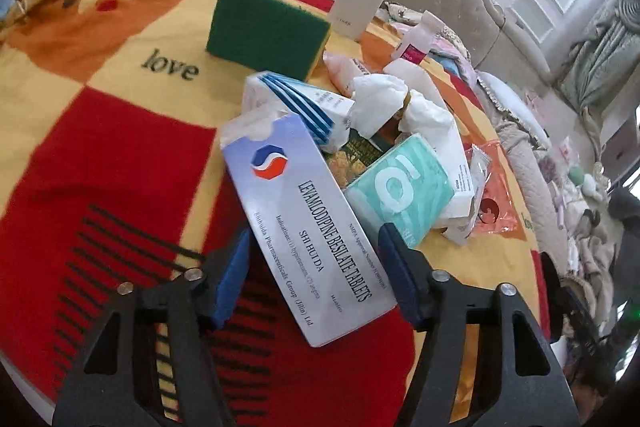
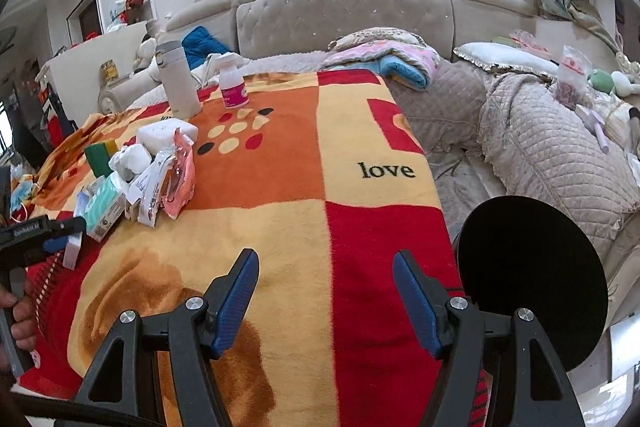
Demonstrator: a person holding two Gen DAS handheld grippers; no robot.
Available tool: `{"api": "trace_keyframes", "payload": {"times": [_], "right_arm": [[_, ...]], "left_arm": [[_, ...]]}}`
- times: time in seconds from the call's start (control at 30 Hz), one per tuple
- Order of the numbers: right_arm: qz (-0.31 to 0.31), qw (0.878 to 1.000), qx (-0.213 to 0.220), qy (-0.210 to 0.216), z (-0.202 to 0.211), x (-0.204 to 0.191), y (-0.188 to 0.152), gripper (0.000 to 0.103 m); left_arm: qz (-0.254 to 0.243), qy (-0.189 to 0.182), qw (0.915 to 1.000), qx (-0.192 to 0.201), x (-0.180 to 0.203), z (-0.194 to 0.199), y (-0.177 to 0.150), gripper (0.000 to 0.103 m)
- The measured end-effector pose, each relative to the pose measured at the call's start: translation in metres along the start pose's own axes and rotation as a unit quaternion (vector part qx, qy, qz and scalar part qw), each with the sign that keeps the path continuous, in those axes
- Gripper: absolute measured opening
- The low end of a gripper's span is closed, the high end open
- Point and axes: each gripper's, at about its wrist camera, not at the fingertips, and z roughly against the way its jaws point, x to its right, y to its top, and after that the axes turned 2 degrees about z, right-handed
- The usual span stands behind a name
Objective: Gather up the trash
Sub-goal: 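Grasp the white medicine box with the left tool while the right tool grasps the pink wrapper, then carry the medicine box and pink wrapper in both tools toward the black bin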
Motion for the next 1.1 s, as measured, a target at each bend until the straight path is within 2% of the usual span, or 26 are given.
{"api": "trace_keyframes", "payload": {"times": [0.03,0.23,0.43,0.5,0.6,0.77,0.83,0.87,0.9,0.97,1.1], "right_arm": [[-0.003,1.0,0.001,0.001,0.0,0.001,0.0,0.067],[-0.015,0.999,0.013,0.035,0.0,-0.002,0.003,0.067],[-0.018,0.996,0.0,0.085,-0.019,-0.035,0.014,0.067],[-0.003,0.996,-0.013,0.086,-0.031,-0.053,0.023,0.067],[-0.001,0.994,-0.017,0.11,-0.05,-0.07,0.041,0.067],[-0.021,0.988,-0.047,0.147,-0.089,-0.081,0.063,0.067],[-0.028,0.986,-0.064,0.15,-0.103,-0.084,0.064,0.057],[-0.03,0.984,-0.075,0.158,-0.11,-0.087,0.065,0.045],[-0.031,0.982,-0.085,0.165,-0.116,-0.089,0.064,0.029],[-0.018,0.982,-0.087,0.164,-0.116,-0.097,0.064,0.011],[-0.003,0.986,-0.037,0.16,-0.083,-0.1,0.072,0.007]], "left_arm": [[-0.007,0.0,1.0,0.006,0.001,0.005,-0.001,0.052],[-0.068,0.057,0.9943,0.058,-0.003,0.042,-0.001,0.05],[-0.095,0.089,0.9907,0.042,-0.016,0.034,-0.015,0.051],[-0.088,0.09,0.9915,0.033,-0.02,0.028,-0.018,0.051],[-0.082,0.09,0.9924,0.017,-0.025,0.019,-0.022,0.05],[-0.078,0.082,0.9932,0.027,-0.027,0.02,-0.024,0.051],[-0.078,0.078,0.9935,0.028,-0.028,0.021,-0.024,0.05],[-0.078,0.076,0.9936,0.027,-0.029,0.021,-0.024,0.051],[-0.078,0.075,0.9937,0.027,-0.029,0.022,-0.024,0.05],[-0.076,0.073,0.9941,0.024,-0.03,0.022,-0.023,0.05],[-0.065,0.073,0.9949,0.026,-0.032,0.026,-0.021,0.05]]}}
